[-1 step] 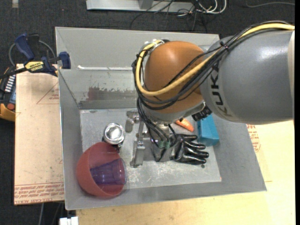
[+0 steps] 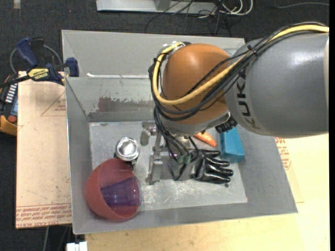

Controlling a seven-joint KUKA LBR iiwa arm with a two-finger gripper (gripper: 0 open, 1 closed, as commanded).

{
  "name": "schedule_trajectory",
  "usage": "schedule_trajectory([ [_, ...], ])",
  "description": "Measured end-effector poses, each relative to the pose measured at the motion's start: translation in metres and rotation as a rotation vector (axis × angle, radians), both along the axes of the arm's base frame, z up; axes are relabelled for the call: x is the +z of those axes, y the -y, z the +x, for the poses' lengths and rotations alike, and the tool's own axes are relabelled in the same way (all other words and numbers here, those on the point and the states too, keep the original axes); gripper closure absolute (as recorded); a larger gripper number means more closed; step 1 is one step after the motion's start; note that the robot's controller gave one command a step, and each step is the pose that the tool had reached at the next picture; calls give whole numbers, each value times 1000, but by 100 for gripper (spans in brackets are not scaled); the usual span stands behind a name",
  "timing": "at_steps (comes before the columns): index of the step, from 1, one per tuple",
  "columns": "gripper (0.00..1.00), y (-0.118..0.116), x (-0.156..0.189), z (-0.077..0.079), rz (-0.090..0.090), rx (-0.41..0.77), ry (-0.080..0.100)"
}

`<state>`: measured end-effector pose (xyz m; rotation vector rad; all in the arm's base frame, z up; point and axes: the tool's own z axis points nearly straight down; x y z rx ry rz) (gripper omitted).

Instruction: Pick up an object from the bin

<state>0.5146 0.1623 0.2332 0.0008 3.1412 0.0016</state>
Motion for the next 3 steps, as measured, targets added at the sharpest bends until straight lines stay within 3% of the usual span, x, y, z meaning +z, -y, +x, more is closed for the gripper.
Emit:
schedule_trajectory([
  [1, 0, -7, -84, 37, 4, 20, 12],
  [2, 0, -11, -88, 53, 1, -40, 0],
  [3, 0, -12, -88, 68, 7, -296, 12],
])
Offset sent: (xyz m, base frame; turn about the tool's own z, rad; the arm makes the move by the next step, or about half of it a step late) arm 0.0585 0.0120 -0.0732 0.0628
